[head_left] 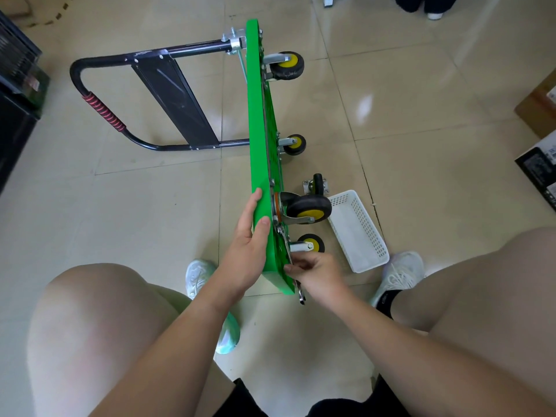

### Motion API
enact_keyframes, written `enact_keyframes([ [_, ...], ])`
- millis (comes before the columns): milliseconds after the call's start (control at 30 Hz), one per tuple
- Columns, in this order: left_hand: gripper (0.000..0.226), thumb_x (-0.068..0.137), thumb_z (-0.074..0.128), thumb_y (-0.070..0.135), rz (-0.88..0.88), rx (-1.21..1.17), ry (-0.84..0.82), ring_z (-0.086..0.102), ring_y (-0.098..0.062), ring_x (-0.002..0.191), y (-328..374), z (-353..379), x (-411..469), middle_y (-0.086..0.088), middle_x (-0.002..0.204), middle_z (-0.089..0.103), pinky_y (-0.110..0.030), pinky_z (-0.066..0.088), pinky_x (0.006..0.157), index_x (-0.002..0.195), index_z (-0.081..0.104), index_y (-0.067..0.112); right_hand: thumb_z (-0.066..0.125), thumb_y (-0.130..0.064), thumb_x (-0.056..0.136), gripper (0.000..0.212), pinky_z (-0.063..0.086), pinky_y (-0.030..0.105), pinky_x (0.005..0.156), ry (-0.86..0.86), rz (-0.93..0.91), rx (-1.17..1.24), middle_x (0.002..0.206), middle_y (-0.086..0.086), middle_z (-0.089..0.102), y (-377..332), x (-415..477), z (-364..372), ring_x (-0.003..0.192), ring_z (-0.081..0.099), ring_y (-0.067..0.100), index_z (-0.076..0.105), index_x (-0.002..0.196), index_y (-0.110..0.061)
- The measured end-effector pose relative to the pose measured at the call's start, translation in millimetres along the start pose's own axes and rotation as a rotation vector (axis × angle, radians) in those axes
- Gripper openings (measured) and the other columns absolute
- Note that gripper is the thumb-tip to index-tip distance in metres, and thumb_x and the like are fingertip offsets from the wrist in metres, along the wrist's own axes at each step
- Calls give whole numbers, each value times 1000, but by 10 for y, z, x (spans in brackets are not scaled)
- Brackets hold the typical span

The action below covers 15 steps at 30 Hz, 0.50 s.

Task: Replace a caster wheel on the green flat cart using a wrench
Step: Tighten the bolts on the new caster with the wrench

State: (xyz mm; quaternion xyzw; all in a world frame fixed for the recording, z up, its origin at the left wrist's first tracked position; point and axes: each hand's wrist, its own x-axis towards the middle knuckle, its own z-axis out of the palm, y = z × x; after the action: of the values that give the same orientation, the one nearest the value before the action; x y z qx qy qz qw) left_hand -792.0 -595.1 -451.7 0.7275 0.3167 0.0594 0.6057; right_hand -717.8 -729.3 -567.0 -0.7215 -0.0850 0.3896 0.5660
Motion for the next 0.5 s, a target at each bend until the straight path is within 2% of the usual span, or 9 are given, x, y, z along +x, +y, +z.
enact_keyframes([
  [100,49,112,37,37,3,-8,12,38,-1,146,-11,1,-13,22,161,36,-38,29,126,154,27,60,78,-12,85,16,61,34,80,-1,29,103,87,-1,79,-167,-151,-24,82,75,20,80,101,-17],
  [133,48,111,37,39,4,-13,12,38,-1,146,-12,-2,-15,23,161,36,-39,29,126,153,27,61,78,-14,86,13,60,29,71,-8,54,164,83,0,78,-246,-205,-12,76,74,20,80,99,-12],
  [200,48,112,37,39,4,-19,6,37,0,147,-13,-5,-17,23,161,35,-39,29,126,153,27,61,76,-19,88,15,48,23,51,-33,133,304,68,4,70,-443,-302,28,58,62,18,78,91,-5],
  [233,49,112,36,38,1,-17,2,36,1,147,-10,-5,-16,23,161,34,-38,28,127,155,26,59,76,-22,88,18,45,22,49,-45,174,346,64,5,66,-541,-330,38,54,58,16,77,89,-3],
  [400,49,113,37,35,-2,-40,3,38,2,145,-4,13,-19,24,159,37,-37,28,127,155,27,58,79,-23,86,33,48,26,56,-91,226,284,67,9,68,-658,-398,-41,56,60,17,72,97,8],
  [500,47,111,38,39,-10,-51,5,46,-7,142,-23,19,0,23,157,43,-42,36,122,148,29,68,77,-19,88,15,52,28,56,-55,208,251,72,9,71,-519,-455,-68,60,63,19,77,88,-5],
])
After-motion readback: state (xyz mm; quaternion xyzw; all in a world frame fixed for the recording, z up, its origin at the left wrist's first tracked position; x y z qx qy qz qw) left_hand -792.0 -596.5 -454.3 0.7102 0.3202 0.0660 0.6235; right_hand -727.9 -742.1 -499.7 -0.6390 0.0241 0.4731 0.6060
